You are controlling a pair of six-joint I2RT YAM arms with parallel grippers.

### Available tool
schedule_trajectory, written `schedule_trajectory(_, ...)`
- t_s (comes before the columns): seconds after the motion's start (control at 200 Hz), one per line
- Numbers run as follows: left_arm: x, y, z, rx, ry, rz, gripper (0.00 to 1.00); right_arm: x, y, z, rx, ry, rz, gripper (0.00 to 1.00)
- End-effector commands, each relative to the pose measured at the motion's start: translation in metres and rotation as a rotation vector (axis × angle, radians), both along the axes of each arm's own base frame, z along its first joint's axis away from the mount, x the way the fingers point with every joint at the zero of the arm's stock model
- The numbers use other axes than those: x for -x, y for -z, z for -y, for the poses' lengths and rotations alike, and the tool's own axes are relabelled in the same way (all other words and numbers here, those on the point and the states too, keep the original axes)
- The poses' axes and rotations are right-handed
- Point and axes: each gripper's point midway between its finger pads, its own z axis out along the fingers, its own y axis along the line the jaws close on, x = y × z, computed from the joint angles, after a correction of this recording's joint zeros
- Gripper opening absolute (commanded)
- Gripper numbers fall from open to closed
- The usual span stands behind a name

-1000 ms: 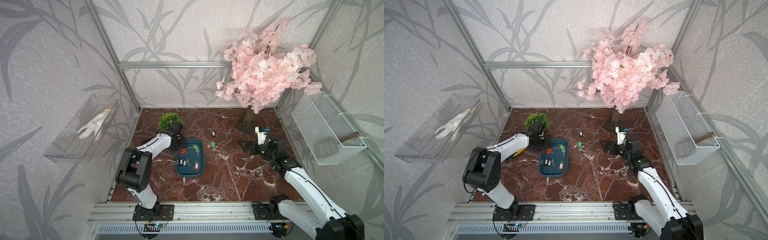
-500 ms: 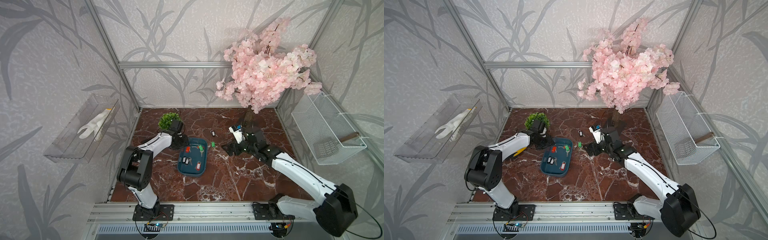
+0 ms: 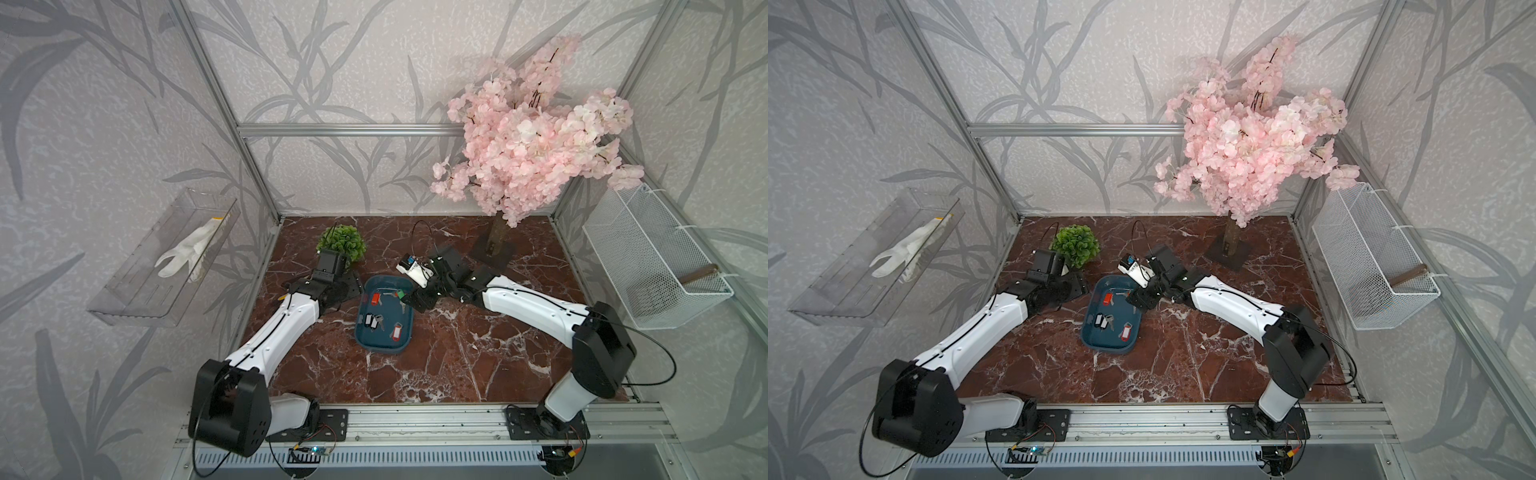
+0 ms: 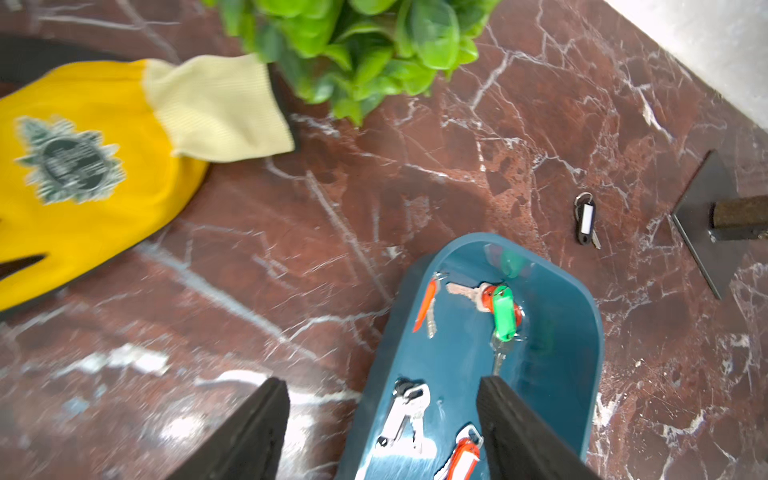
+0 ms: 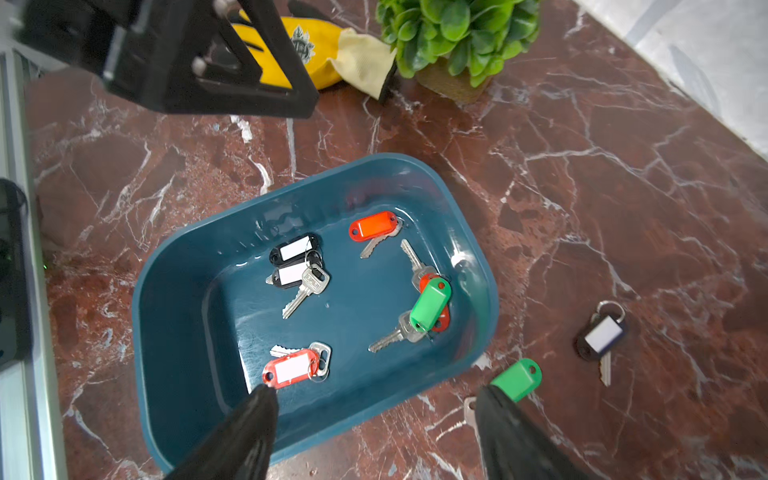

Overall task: Take the keys out of the storage box
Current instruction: Adjust the storage box at the center of the board, then pick up the key from the storage box.

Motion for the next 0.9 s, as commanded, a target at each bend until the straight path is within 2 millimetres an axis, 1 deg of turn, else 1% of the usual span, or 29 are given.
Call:
schedule_trajectory(0.0,0.025,0.016,-0.012,0.006,-0.068,-0.047,0.78,0.007,0.013,-0.017,0.036,-0.043,-0.044,0.75)
schedule_trajectory(0.155,0.052,0.04,-0.014,0.051,-0.105,-0.097,0.78,0.019,0.03,-0.043,0.021,-0.065,-0.115,0.73)
schedule_trajectory(0.245,0.061,0.05,-0.013,0.073,-0.112,-0.117,0.78,0.025,0.043,-0.058,0.032,-0.08,-0.142,0.72)
schedule_trajectory(0.295,0.064,0.051,-0.013,0.079,-0.112,-0.122,0.78,0.025,0.047,-0.064,0.032,-0.081,-0.154,0.71)
schedule_trajectory(0.5,0.069,0.051,-0.013,0.096,-0.113,-0.114,0.79,0.021,0.071,-0.08,0.046,-0.069,-0.214,0.66)
schedule_trajectory(0.625,0.069,0.051,-0.012,0.097,-0.112,-0.119,0.79,0.024,0.084,-0.086,0.069,-0.083,-0.235,0.64)
schedule_trajectory(0.715,0.07,0.052,-0.013,0.091,-0.112,-0.124,0.8,0.021,0.093,-0.084,0.098,-0.078,-0.231,0.63)
schedule_trajectory(0.72,0.069,0.052,-0.013,0.09,-0.112,-0.124,0.8,0.021,0.094,-0.084,0.1,-0.077,-0.231,0.63)
schedule_trajectory(0.73,0.069,0.052,-0.013,0.091,-0.111,-0.123,0.8,0.03,0.095,-0.09,0.105,-0.097,-0.23,0.63)
schedule_trajectory(0.74,0.069,0.052,-0.013,0.091,-0.112,-0.123,0.8,0.032,0.095,-0.092,0.108,-0.1,-0.229,0.63)
schedule_trajectory(0.895,0.068,0.051,-0.012,0.092,-0.111,-0.123,0.81,0.03,0.107,-0.093,0.132,-0.09,-0.238,0.6)
